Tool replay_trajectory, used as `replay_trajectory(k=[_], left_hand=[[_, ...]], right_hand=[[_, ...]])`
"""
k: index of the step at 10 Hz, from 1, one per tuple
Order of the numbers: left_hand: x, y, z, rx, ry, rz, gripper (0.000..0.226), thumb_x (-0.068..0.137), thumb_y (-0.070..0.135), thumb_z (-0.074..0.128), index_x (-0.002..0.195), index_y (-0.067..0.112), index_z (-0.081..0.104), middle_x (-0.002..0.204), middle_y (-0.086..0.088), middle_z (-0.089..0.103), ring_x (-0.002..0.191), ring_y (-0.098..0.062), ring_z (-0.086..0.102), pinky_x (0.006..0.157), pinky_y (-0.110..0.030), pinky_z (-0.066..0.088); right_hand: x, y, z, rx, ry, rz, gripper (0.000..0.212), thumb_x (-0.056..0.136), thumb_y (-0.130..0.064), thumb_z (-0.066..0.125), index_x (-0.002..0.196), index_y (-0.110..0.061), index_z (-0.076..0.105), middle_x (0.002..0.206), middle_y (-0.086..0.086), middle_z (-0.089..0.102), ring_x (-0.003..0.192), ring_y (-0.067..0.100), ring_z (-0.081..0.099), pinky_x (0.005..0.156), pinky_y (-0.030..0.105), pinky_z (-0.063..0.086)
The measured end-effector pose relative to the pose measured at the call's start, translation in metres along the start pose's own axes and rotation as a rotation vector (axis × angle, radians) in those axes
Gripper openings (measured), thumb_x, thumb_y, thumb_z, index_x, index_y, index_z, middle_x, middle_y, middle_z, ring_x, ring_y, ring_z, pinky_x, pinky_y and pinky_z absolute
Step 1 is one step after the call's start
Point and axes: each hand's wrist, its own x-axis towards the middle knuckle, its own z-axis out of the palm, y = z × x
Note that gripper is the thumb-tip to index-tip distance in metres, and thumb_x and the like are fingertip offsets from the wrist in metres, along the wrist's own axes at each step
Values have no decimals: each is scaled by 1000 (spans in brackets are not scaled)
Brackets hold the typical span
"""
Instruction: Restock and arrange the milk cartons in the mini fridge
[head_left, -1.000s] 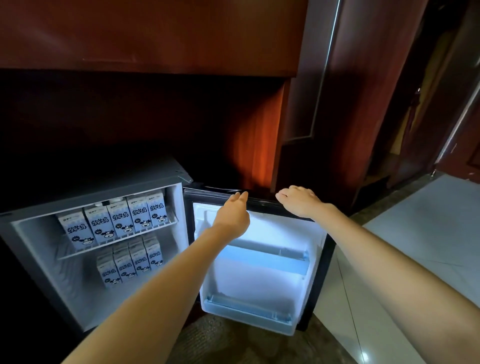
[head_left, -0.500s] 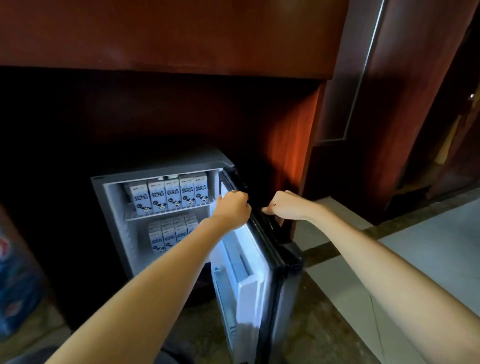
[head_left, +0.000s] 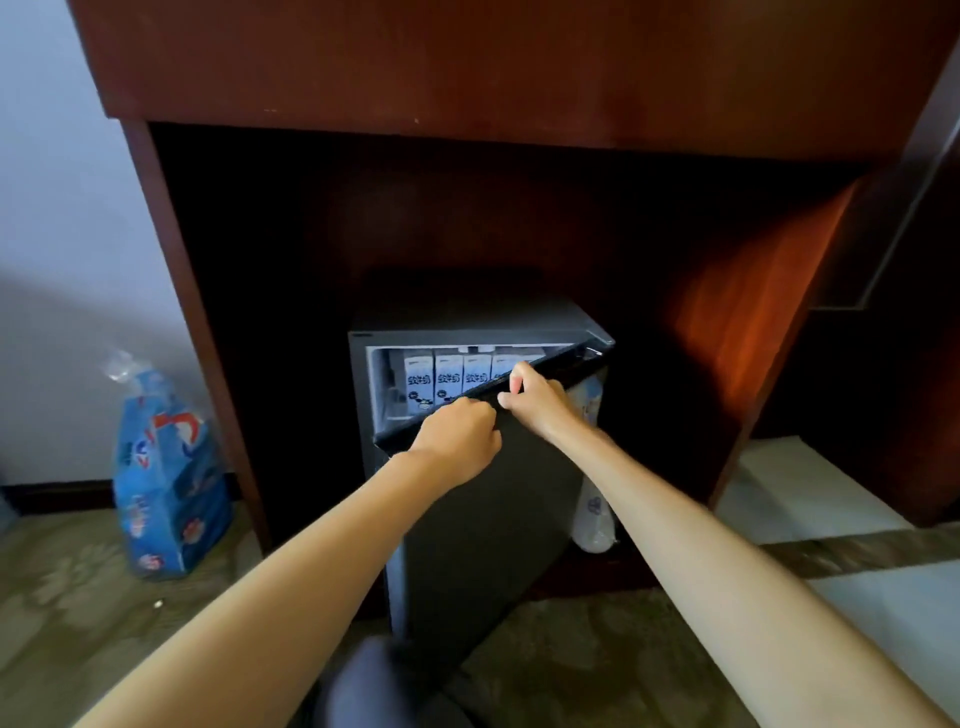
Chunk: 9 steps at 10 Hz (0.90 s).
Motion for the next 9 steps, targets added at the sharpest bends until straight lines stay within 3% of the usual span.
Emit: replay_trajectory(k=[1, 2, 3, 4, 5, 6, 7, 9], left_hand=[[7, -29, 6, 23, 23, -43, 33, 96, 15, 41, 126, 6, 49, 129, -12, 53, 114, -31, 54, 89, -38, 46], [19, -56, 15, 91, 42, -39, 54, 96, 8, 40, 148, 10, 23, 152, -9, 31, 138, -26, 34, 112, -33, 30], [33, -79, 23, 311, 57, -23, 67, 94, 9, 42, 150, 8, 6, 153, -12, 23, 140, -29, 25, 119, -34, 15], [51, -98, 30, 476, 53, -48, 82, 88, 11, 52, 150, 5, -2, 151, -17, 19, 136, -36, 26, 118, -38, 15], [70, -108, 30, 472, -3, -126, 87, 88, 12, 54, 149, 5, -8, 154, -18, 9, 143, -40, 12, 118, -38, 16], [84, -111, 31, 421, -22, -148, 83, 91, 11, 49, 148, 2, -11, 155, -17, 3, 144, -40, 5, 110, -33, 33], [87, -107, 31, 462, -75, -126, 76, 95, 18, 43, 148, -1, -8, 156, -19, -4, 144, -41, 0, 109, -32, 35], [80, -102, 1, 10, -138, -248, 74, 92, 12, 45, 151, 12, -1, 159, -6, -6, 148, -26, -4, 111, -36, 32]], right_hand=[[20, -17, 15, -78, 36, -18, 19, 90, -16, 42, 73, -17, 34, 66, -2, 38, 73, 24, 43, 52, 29, 26], [44, -27, 23, -138, 32, -50, 23, 94, -17, 39, 72, -17, 33, 69, 0, 38, 78, 24, 43, 50, 28, 25], [69, -32, 28, -152, 13, -55, 7, 98, -19, 36, 97, -14, 41, 84, 5, 46, 80, 25, 45, 49, 27, 29], [88, -34, 33, -146, -5, -5, 29, 100, -22, 34, 126, -10, 38, 106, 15, 53, 84, 28, 52, 62, 33, 40], [103, -33, 38, -212, -32, -37, 32, 100, -18, 36, 129, -6, 34, 99, 15, 51, 83, 27, 49, 66, 35, 38], [114, -31, 44, -275, 13, -96, 32, 97, -12, 45, 126, -3, 36, 88, 12, 53, 82, 28, 53, 64, 34, 39], [115, -35, 47, -268, 29, -110, 39, 95, -8, 49, 129, -1, 32, 80, 12, 58, 92, 33, 60, 65, 34, 39], [93, -25, 30, -238, -108, -67, 37, 97, -15, 43, 132, -6, 32, 104, 14, 52, 83, 25, 46, 66, 33, 37]])
